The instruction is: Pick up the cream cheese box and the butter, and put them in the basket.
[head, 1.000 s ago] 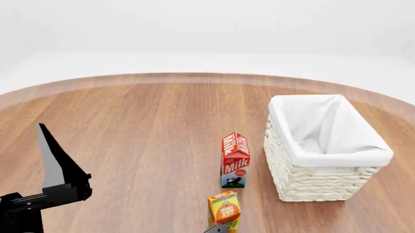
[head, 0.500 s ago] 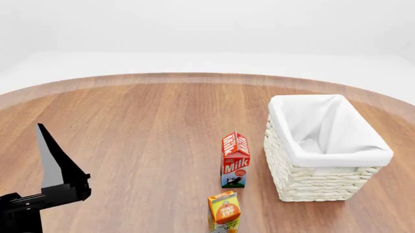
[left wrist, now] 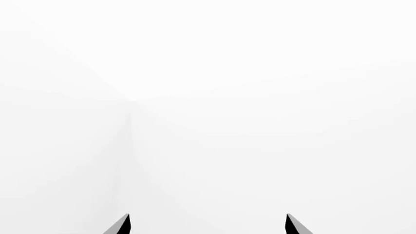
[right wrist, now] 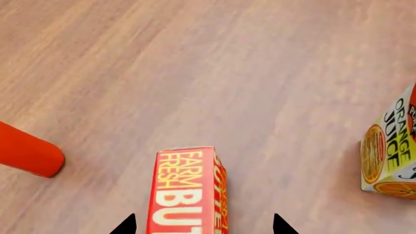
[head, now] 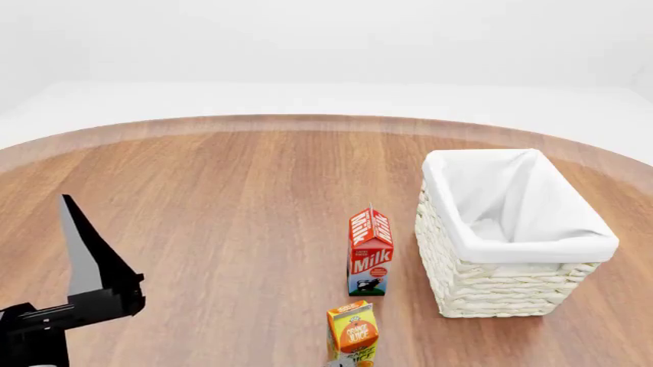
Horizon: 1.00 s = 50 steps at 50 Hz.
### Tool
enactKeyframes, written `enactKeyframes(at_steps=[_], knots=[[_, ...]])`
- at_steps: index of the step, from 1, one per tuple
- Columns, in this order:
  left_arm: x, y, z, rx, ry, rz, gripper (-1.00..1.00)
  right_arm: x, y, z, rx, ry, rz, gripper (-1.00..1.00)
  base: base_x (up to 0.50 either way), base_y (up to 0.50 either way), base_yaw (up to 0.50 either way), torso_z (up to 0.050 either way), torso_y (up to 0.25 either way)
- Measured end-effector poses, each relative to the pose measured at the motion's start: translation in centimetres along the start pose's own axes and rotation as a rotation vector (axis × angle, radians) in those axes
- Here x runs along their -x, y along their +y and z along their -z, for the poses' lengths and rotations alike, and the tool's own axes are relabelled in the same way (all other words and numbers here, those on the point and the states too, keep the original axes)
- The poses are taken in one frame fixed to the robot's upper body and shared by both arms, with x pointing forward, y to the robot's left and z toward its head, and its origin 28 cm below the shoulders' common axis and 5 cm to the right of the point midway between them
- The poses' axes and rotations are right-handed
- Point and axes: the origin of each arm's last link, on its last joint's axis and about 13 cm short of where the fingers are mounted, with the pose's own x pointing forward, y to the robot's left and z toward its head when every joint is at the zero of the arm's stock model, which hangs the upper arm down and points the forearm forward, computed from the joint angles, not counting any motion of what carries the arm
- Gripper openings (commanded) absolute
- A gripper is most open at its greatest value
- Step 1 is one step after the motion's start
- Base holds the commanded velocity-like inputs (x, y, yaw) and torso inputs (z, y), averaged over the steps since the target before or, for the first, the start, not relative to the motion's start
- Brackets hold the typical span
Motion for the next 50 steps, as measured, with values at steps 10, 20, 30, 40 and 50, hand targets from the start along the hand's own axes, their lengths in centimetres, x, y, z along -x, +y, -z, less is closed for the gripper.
enactKeyframes(at_steps=[10, 20, 30, 40, 50], knots=[[0.0, 0.0, 0.0, -0.001, 0.000, 0.000, 1.00, -0.5, 0.0, 0.0, 0.010, 0.019, -0.004, 1.00, 0.00, 0.00, 0.00, 0.000, 0.000], [0.0, 0.0, 0.0, -0.002, 0.000, -0.002, 1.00, -0.9, 0.1, 0.2, 0.026, 0.036, -0.025, 1.00, 0.00, 0.00, 0.00, 0.000, 0.000], [0.0, 0.1, 0.0, -0.002, -0.001, -0.003, 1.00, -1.3, 0.2, 0.4, 0.041, 0.050, -0.041, 1.00, 0.00, 0.00, 0.00, 0.000, 0.000], [0.0, 0.1, 0.0, -0.002, 0.000, -0.003, 1.00, -1.3, 0.3, 0.6, 0.047, 0.060, -0.047, 1.00, 0.00, 0.00, 0.00, 0.000, 0.000], [0.0, 0.1, 0.1, -0.002, -0.001, -0.005, 1.00, -1.5, 0.4, 0.7, 0.049, 0.071, -0.052, 1.00, 0.00, 0.00, 0.00, 0.000, 0.000]])
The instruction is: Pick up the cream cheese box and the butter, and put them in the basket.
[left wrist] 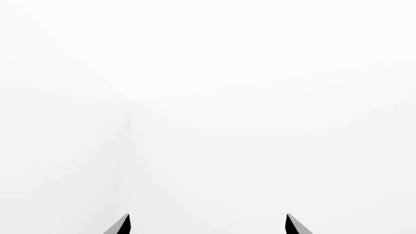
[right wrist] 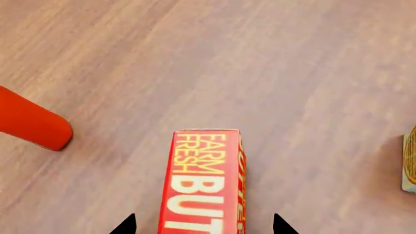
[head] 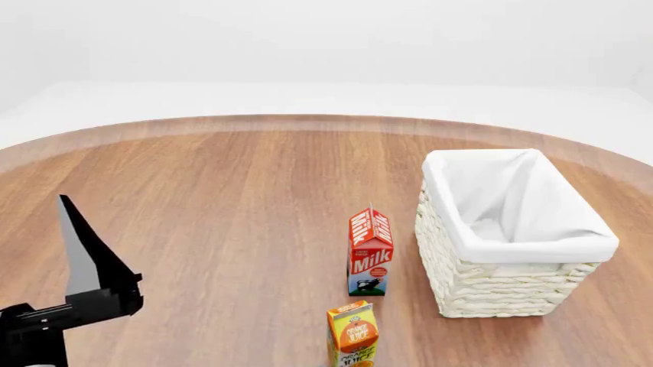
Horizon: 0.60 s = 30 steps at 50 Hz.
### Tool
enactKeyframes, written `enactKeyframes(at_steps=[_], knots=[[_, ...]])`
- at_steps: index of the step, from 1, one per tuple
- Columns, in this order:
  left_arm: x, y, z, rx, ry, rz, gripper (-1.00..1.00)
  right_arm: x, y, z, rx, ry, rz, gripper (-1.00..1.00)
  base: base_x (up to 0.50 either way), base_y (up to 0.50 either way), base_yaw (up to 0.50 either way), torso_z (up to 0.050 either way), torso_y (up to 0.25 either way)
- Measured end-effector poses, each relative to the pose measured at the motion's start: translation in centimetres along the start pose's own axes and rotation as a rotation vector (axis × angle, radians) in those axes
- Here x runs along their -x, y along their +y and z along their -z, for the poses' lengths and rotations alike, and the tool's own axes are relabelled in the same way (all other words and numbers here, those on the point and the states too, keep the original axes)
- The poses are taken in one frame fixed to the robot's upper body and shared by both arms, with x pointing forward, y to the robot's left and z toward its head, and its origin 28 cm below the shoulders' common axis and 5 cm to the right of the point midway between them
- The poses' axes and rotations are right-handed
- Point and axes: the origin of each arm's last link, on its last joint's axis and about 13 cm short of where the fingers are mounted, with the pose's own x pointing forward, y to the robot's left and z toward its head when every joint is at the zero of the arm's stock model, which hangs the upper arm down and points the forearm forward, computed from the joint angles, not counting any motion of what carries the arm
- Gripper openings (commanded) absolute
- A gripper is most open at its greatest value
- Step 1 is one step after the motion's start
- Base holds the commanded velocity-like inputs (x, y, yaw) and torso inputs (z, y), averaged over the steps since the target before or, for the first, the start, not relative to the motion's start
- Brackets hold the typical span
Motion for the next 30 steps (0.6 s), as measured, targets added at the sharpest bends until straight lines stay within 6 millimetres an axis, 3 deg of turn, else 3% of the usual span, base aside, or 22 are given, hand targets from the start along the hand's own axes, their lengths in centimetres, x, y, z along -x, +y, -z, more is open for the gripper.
enactKeyframes(at_steps=[18, 30], knots=[[-0.1, 0.1, 0.0, -0.001, -0.001, -0.005, 1.00, -1.6, -0.4, 1.1, -0.006, 0.034, -0.009, 1.00, 0.00, 0.00, 0.00, 0.000, 0.000], [-0.1, 0.1, 0.0, 0.000, -0.002, -0.007, 1.00, -1.2, 0.0, 1.2, 0.000, 0.058, -0.017, 1.00, 0.00, 0.00, 0.00, 0.000, 0.000]])
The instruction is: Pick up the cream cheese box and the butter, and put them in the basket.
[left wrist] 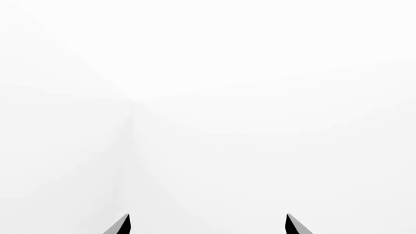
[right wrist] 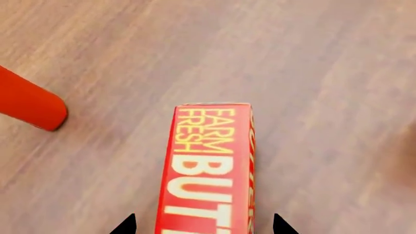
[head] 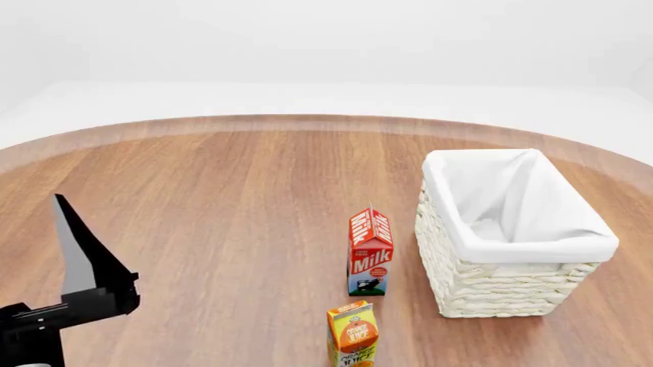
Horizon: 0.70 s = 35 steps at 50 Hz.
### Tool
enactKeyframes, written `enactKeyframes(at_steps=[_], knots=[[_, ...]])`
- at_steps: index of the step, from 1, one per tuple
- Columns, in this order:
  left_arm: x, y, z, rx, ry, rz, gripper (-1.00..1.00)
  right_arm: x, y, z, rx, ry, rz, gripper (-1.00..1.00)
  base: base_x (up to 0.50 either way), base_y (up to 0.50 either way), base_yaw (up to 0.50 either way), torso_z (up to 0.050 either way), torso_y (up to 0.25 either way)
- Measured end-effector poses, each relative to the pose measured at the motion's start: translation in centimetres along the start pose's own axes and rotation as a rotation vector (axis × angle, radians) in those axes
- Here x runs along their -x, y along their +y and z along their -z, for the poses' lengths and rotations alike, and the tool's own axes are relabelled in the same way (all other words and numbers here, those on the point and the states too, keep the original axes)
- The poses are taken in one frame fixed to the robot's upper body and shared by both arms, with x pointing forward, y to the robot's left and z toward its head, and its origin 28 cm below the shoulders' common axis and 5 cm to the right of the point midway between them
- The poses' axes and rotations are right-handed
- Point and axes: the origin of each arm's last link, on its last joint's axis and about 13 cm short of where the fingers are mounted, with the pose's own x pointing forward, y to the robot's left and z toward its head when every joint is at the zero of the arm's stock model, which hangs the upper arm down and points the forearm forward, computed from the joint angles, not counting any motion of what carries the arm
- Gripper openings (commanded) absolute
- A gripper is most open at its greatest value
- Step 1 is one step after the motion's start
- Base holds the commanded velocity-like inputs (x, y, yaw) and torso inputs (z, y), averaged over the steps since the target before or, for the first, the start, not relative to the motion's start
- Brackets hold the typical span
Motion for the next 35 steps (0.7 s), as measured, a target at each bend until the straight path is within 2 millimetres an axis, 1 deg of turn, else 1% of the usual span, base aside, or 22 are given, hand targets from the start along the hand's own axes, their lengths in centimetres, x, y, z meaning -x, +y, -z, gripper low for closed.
enactKeyframes(at_steps=[17, 35], knots=[[-0.01, 0.06, 0.04, 0.001, 0.001, -0.002, 1.00, 0.47, 0.34, -0.04, -0.005, 0.028, -0.010, 1.00, 0.00, 0.00, 0.00, 0.000, 0.000], [0.01, 0.08, 0.10, 0.001, 0.003, -0.003, 1.00, -0.16, 0.06, 0.55, -0.019, 0.070, -0.012, 1.00, 0.00, 0.00, 0.00, 0.000, 0.000]])
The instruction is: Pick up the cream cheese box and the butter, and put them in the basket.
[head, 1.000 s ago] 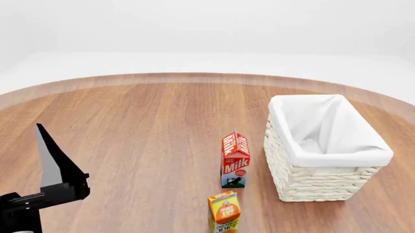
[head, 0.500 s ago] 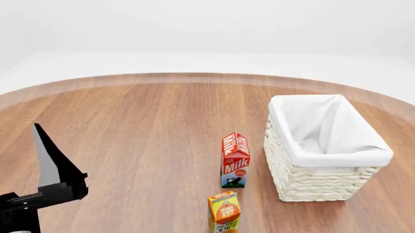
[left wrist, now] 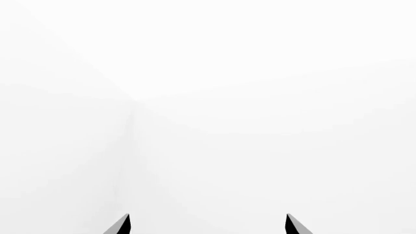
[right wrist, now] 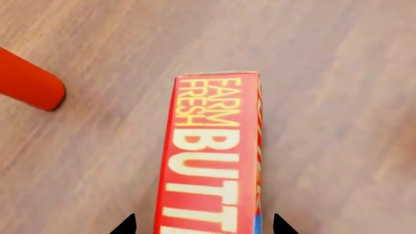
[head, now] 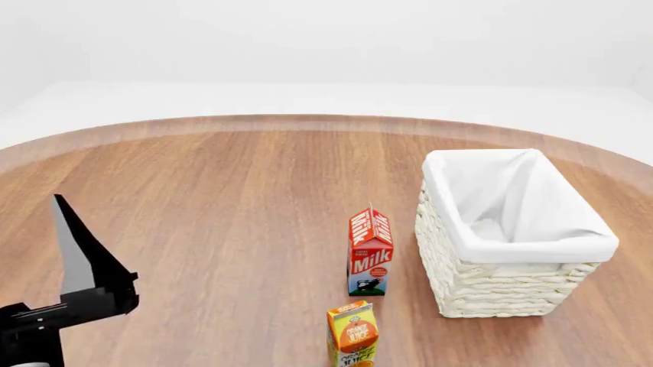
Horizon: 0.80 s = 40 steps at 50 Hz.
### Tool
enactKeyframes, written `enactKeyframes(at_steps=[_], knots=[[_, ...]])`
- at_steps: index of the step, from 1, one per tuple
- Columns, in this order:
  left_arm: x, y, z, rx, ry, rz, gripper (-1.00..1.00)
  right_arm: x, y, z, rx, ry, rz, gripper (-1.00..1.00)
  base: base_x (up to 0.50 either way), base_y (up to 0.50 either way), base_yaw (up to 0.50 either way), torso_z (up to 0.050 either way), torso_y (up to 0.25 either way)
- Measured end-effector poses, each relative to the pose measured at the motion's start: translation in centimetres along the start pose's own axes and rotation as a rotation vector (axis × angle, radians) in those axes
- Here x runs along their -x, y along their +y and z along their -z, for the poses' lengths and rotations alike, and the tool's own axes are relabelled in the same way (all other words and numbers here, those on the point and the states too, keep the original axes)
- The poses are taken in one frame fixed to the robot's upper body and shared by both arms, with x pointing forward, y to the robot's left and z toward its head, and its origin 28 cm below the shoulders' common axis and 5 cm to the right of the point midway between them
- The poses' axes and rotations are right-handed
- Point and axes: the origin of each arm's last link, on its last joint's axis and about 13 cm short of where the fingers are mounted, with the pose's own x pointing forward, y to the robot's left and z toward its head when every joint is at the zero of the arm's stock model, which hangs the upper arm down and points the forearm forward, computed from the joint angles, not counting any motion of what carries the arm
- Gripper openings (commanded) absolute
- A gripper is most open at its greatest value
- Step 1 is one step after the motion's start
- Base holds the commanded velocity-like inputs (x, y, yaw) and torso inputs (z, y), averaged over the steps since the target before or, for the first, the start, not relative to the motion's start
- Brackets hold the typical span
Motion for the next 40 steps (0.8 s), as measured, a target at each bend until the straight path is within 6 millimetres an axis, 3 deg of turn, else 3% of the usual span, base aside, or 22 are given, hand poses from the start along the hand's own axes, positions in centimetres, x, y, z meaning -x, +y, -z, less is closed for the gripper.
enactKeyframes(at_steps=[32, 33, 40], knots=[[0.08, 0.05, 0.20, -0.001, 0.003, -0.003, 1.00, -0.90, -0.13, 0.76, 0.018, 0.040, -0.008, 1.00, 0.00, 0.00, 0.00, 0.000, 0.000], [0.09, 0.05, 0.20, -0.001, 0.003, -0.002, 1.00, -0.92, -0.13, 0.78, 0.019, 0.040, -0.007, -1.00, 0.00, 0.00, 0.00, 0.000, 0.000], [0.08, 0.04, 0.20, -0.001, 0.004, -0.003, 1.00, -0.99, -0.26, 0.85, 0.038, 0.036, 0.018, -1.00, 0.00, 0.00, 0.00, 0.000, 0.000]])
